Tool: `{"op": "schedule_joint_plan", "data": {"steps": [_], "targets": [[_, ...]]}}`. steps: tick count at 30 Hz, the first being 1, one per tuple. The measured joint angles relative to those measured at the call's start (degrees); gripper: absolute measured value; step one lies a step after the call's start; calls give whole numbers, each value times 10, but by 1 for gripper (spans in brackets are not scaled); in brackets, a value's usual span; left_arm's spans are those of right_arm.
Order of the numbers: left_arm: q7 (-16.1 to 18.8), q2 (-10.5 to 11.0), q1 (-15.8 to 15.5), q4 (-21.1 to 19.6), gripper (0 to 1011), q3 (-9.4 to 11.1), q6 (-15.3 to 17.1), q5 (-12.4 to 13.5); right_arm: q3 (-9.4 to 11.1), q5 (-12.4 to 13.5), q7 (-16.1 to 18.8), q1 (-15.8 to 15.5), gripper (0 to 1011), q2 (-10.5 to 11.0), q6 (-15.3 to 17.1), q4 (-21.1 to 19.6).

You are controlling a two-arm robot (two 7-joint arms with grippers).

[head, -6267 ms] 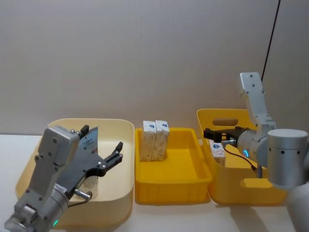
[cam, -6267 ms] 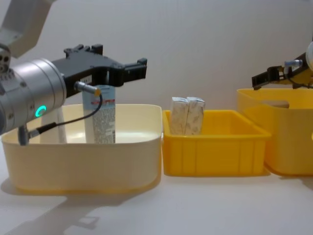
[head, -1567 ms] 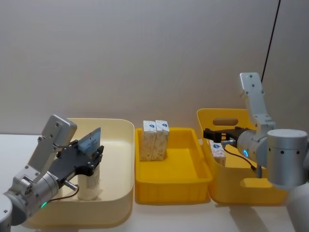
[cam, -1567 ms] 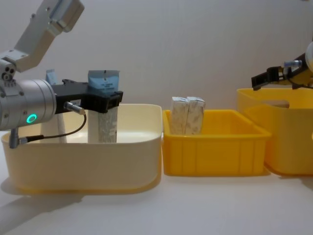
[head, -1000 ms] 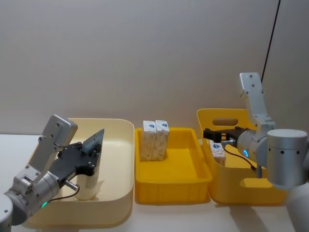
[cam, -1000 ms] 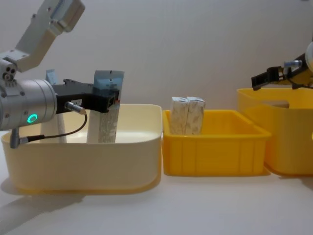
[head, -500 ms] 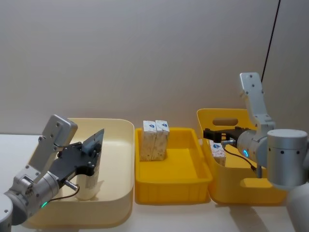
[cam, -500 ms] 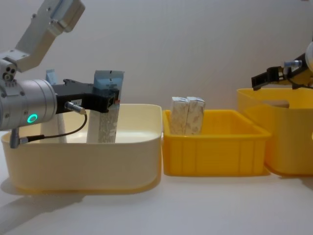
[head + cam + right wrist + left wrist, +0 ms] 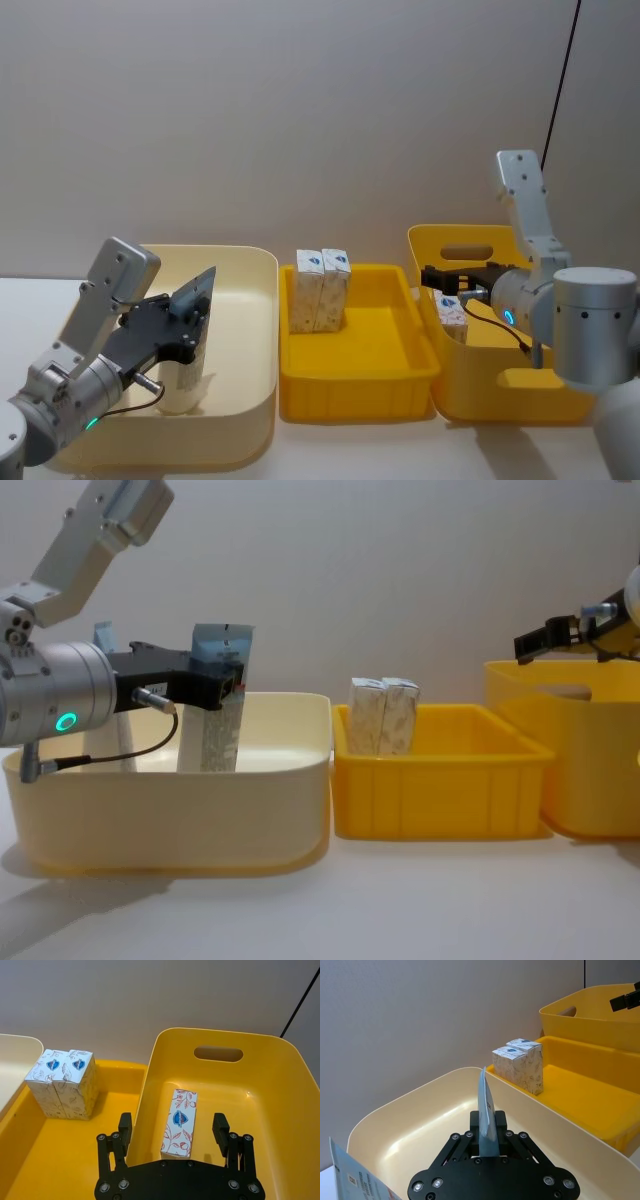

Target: Bimanual collaborative sorting of washing and personal care products

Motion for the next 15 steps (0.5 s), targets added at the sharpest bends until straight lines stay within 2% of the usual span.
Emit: {"op": "schedule_joint_plan", "data": {"steps": [15], "targets": [[0,0,0,0,170,0,0,0,0,0,0,0,1001,0,0,0]]}}
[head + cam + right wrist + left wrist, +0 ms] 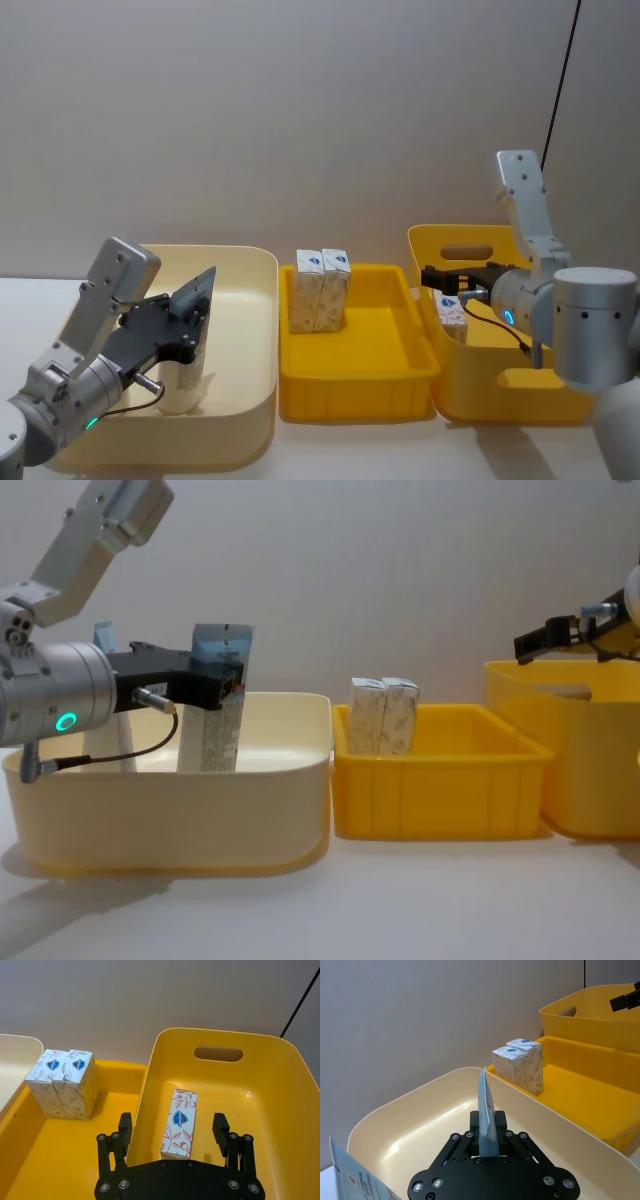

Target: Bimanual collaborative sorting of washing and personal care products

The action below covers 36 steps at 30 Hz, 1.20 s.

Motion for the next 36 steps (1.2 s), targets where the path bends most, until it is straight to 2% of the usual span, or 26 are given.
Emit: {"op": "schedule_joint_plan", "data": {"steps": [24,36], "targets": [[-5,0,-6,-4,170,1,0,7,0,0,0,0,1001,0,0,0],[-7,2,-14,-43,170,-4,4,17,0,0,0,0,1001,0,0,0]]}}
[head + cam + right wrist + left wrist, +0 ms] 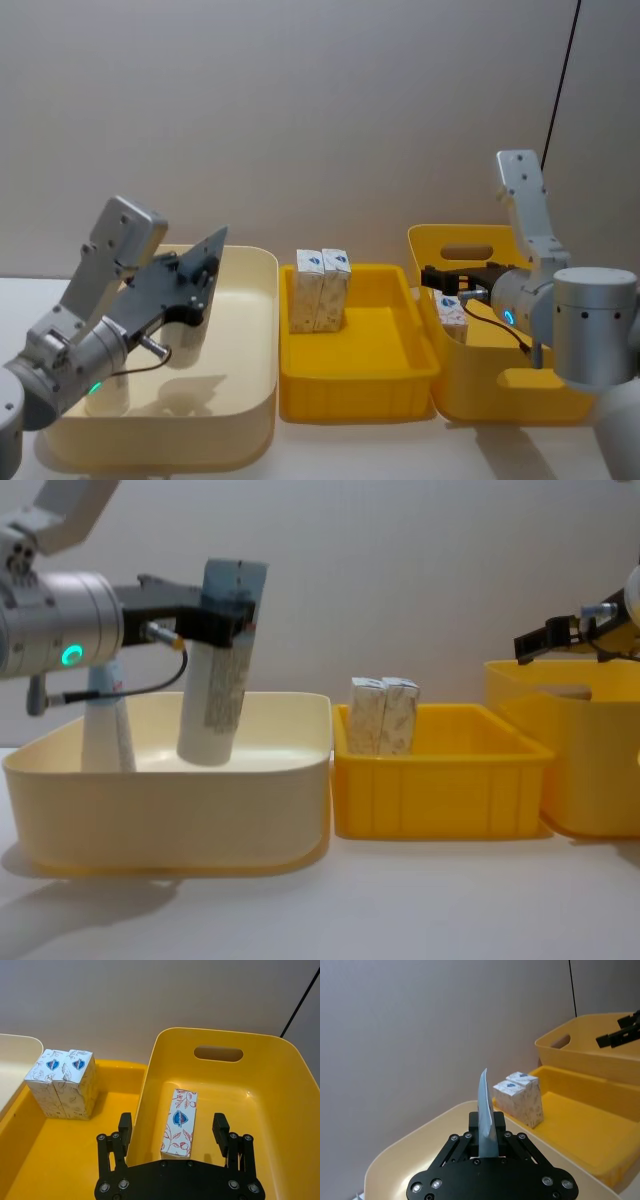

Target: Bimanual collaborative sorting of washing and personal care products

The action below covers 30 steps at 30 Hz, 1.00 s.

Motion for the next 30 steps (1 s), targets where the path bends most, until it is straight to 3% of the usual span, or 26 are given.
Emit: {"op": "schedule_joint_plan", "data": {"steps": [16,22,30], "targets": [[6,-9,-15,-60,169,-23,-8,2,-7,-3,7,3,1001,4,-7,1],[0,-18,-29,-55,170,-31,-14,-11,-19,-8,27,5,1001,13,-23,0],[-17,-33,-59,-17,170,-41,-22,-35,-39,-9,73,7,1001,30,-53,-12]]}}
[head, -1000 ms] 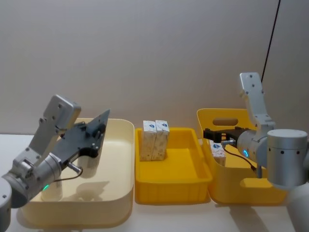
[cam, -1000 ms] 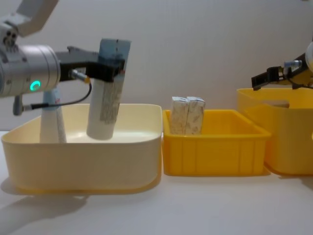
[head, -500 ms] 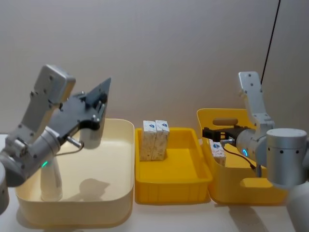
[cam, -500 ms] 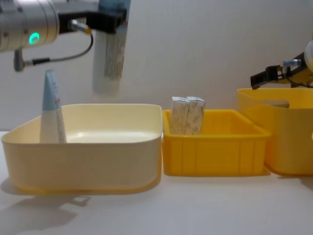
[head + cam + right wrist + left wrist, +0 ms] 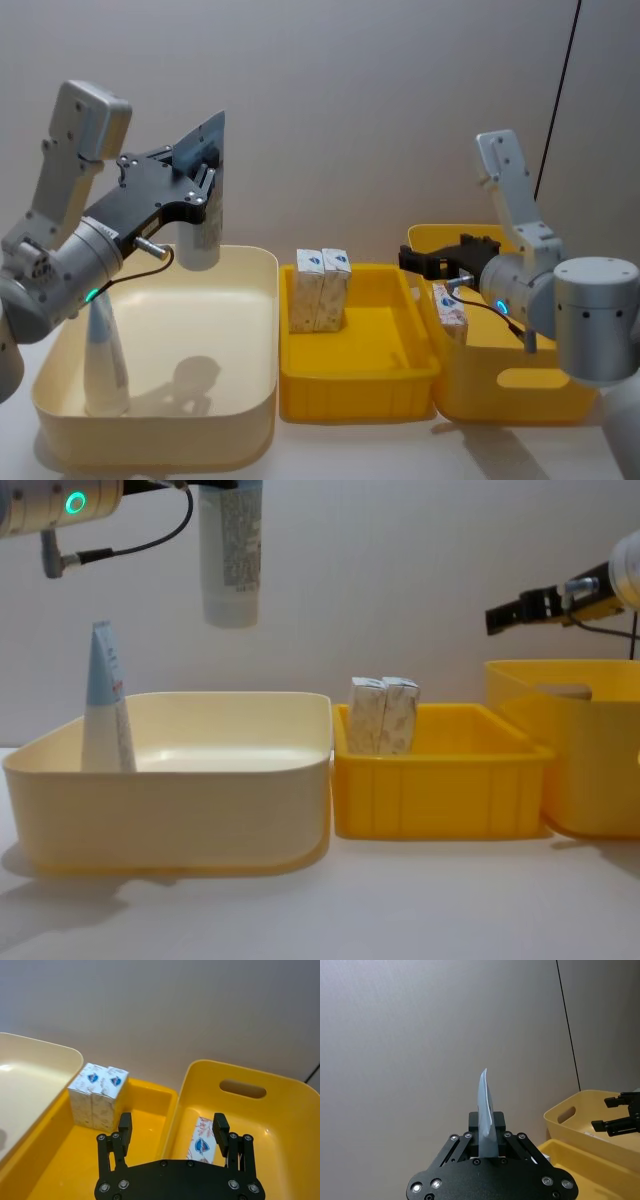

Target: Bimanual collaborative sorting of washing and personal care products

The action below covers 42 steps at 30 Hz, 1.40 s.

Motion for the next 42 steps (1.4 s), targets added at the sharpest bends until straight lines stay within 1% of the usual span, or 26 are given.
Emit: {"op": "schedule_joint_plan", "data": {"steps": [6,8,9,15,19,30,31,34,40,42], "targets": [[-9,-6,-16,24,170,-3,-4,-13,-13,2,41,0,1001,13,-25,-12],[-10,-7,-20,29,170,-3,-5,-16,-16,3,49,-1,1001,16,-30,-15],[-12,-8,-22,33,171,-3,-5,-18,-19,4,61,-1,1001,19,-37,-17],[-13,-9,-28,39,170,-3,-5,-24,-30,10,97,0,1001,31,-60,-25],[-13,-9,-29,39,170,-3,-5,-28,-41,12,119,5,1001,38,-75,-20],[-9,-7,-26,22,170,1,0,-33,-71,4,142,18,1001,38,-87,-3],[-8,-7,-25,20,170,2,1,-34,-77,4,148,21,1001,38,-89,0],[-7,-7,-25,17,170,4,1,-35,-84,4,157,26,1001,38,-94,6],[-5,-6,-23,12,170,7,1,-39,-109,4,192,43,1001,36,-110,24],[-5,-6,-23,12,170,8,1,-40,-113,4,201,47,1001,35,-115,29]]}}
